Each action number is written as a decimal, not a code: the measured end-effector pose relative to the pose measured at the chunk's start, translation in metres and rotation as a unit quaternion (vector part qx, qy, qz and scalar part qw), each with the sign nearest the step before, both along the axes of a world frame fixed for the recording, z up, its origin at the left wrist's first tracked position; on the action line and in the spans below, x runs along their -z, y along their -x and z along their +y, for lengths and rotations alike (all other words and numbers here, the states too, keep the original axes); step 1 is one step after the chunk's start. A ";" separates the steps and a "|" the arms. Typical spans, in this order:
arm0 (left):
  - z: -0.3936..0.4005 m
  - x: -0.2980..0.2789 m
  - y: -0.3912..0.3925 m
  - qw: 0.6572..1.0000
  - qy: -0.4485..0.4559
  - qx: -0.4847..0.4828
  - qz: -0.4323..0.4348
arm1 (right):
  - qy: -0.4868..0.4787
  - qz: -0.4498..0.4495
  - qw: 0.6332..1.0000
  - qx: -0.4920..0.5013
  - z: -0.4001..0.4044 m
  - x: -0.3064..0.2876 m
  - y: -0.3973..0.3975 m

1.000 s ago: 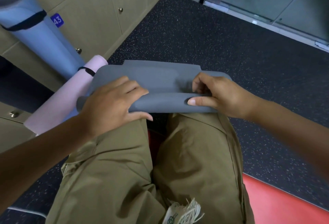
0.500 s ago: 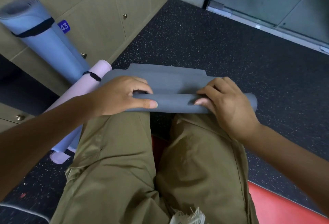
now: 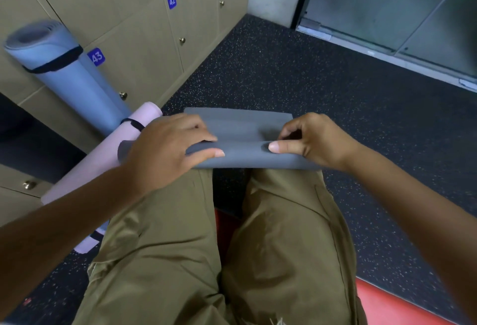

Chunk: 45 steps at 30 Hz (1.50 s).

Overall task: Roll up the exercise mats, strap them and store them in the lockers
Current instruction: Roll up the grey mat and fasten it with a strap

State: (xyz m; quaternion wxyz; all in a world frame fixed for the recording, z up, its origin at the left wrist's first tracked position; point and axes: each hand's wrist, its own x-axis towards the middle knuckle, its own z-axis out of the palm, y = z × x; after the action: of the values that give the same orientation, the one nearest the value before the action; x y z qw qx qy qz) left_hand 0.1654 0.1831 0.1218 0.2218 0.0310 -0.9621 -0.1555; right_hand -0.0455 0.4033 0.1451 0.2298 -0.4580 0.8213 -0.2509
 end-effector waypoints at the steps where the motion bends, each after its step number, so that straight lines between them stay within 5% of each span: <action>1: 0.005 0.006 -0.002 0.999 -0.008 -0.032 0.024 | -0.016 -0.008 1.000 -0.004 -0.002 -0.002 0.003; 5: 0.015 0.019 -0.004 0.994 -0.065 -0.082 0.040 | -0.055 -0.019 0.998 -0.018 -0.008 -0.004 0.005; 8: 0.012 0.010 -0.002 0.989 -0.116 -0.089 0.020 | 0.030 0.012 0.999 0.020 -0.005 0.004 -0.006; 12: 0.007 -0.003 0.006 0.981 -0.162 -0.098 -0.029 | 0.161 0.243 0.956 0.017 0.009 0.024 -0.025; 16: -0.002 -0.011 0.022 0.955 -0.244 -0.119 -0.117 | 0.141 0.401 0.905 0.013 0.021 0.040 -0.036; 22: -0.001 -0.015 0.032 0.954 -0.270 -0.100 -0.083 | 0.144 0.347 0.926 0.025 0.017 0.045 -0.019; 28: 0.003 0.011 0.021 0.993 -0.063 -0.092 0.048 | 0.108 0.245 0.963 0.019 0.005 0.031 -0.002; 33: 0.005 0.023 0.009 0.994 0.019 -0.103 -0.008 | 0.047 0.153 0.987 0.011 -0.006 0.024 0.011; 38: -0.002 0.013 0.018 0.994 -0.018 -0.105 -0.030 | 0.010 0.106 0.994 0.017 -0.014 0.019 0.024; 41: -0.005 0.008 0.025 0.993 -0.045 -0.099 -0.050 | 0.008 0.133 0.991 0.029 -0.011 0.020 0.019; 45: -0.014 -0.001 0.034 0.985 -0.098 -0.095 -0.108 | 0.042 0.317 0.948 -0.006 -0.002 0.029 0.008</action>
State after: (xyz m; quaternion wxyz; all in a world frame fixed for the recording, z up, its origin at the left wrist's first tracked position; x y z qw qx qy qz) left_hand 0.1318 0.1689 0.1228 0.1266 0.1604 -0.9531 -0.2232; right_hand -0.0540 0.4011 0.1157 -0.0603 -0.5279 0.8377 -0.1259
